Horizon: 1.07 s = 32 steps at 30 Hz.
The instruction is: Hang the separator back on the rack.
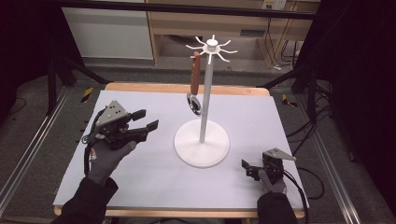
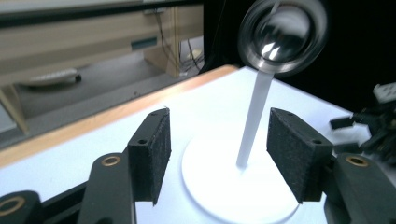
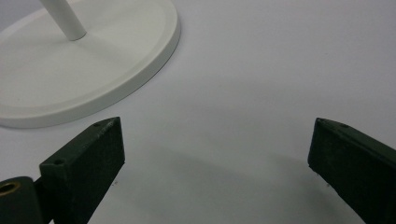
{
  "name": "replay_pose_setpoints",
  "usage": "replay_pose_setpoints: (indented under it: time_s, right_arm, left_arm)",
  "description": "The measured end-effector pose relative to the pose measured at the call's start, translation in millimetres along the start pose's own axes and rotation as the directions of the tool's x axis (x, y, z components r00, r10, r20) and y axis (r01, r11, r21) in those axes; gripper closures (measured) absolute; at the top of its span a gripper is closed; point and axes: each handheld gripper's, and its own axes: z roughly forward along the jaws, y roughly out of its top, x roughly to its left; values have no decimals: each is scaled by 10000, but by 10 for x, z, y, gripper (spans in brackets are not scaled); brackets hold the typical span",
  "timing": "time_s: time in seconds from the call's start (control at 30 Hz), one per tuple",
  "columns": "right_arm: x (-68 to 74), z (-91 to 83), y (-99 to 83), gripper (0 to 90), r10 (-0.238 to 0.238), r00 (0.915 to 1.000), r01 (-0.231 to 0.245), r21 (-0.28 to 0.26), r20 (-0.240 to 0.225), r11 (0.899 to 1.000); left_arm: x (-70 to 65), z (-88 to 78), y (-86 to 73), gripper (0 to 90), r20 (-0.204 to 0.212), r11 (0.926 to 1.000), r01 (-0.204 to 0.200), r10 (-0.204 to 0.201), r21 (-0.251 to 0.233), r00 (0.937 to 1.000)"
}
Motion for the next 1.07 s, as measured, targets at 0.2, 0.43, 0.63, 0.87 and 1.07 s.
replay_pose_setpoints:
  time_s: [0.2,0.43,0.63,0.87,1.07]
  right_arm:
    - [0,1,0,42,16,10000,-16,12,10,10000]
    - [-1,1,0,42,30,10000,-30,17,29,10000]
    - [-3,2,1,42,40,10000,-40,33,31,10000]
    - [-2,3,3,42,48,10000,-48,42,-18,10000]
    - [-3,2,3,42,35,10000,-35,48,-47,10000]
  left_arm:
    - [197,-17,-342,393,-353,9960,655,-634,614,9974]
    - [404,-81,-700,386,-959,9854,1274,-1168,1132,9885]
    - [573,-148,-971,381,-1582,9715,1769,-1519,1578,9757]
    - [712,-261,-1188,367,-2435,9622,2040,-1573,1803,9571]
    - [846,-273,-1339,363,-2841,9463,2512,-1885,2034,9401]
